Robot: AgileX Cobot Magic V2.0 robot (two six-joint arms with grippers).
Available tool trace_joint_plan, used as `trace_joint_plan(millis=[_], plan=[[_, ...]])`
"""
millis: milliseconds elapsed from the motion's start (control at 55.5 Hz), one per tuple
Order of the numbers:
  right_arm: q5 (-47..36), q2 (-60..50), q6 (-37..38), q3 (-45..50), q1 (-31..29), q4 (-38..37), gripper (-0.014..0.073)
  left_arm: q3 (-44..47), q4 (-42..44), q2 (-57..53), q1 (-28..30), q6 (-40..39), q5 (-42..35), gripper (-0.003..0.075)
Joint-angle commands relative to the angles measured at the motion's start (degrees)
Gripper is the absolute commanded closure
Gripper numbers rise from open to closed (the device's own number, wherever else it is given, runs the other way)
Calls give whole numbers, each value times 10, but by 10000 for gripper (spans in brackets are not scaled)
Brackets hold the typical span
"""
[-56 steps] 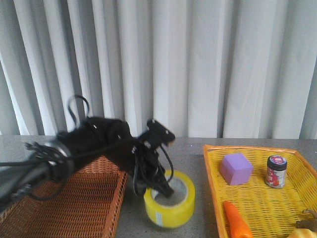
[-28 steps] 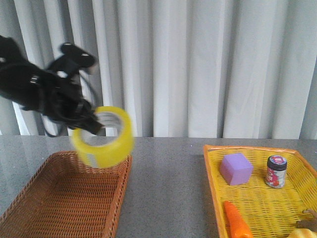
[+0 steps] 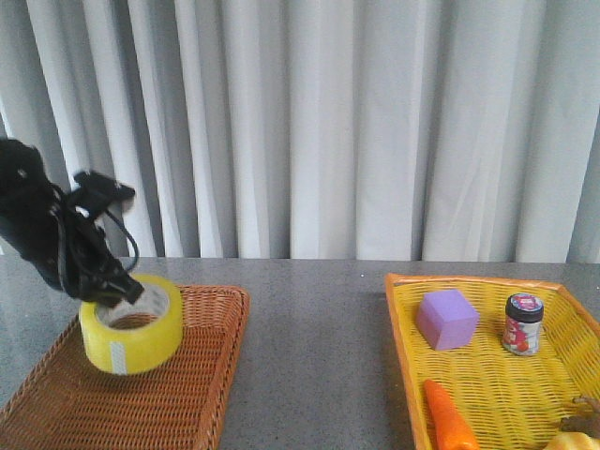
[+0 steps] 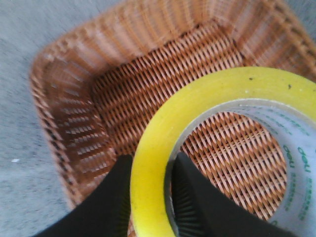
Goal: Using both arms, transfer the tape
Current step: 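Lift the tape roll with the left gripper over the wicker basket, then lower the tape roll into the wicker basket and open the left gripper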
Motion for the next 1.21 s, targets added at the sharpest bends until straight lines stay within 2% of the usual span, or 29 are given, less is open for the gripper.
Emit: trace_joint_plan(millis=[0,288,649,793,1099,1189], plan=[[-32,6,-2,-14,-5,7,601,-17,-16,0,1,-12,-26,727],[-32,6,-2,-14,-5,7,601,-17,-18,50,1,-14,3,727],[-32,6,-2,-14,-5,7,601,-17,-32,58,1,-26,15,705],[-33,6,-2,-14,-5,7,601,-17,-35,55,1,-30,14,650],[-33,6,-2,-14,-5,7,601,-17,-33,52,1,-50,21,471],[-33,6,-2,-14,-5,7,601,-17,-32,45,1,-50,21,444]])
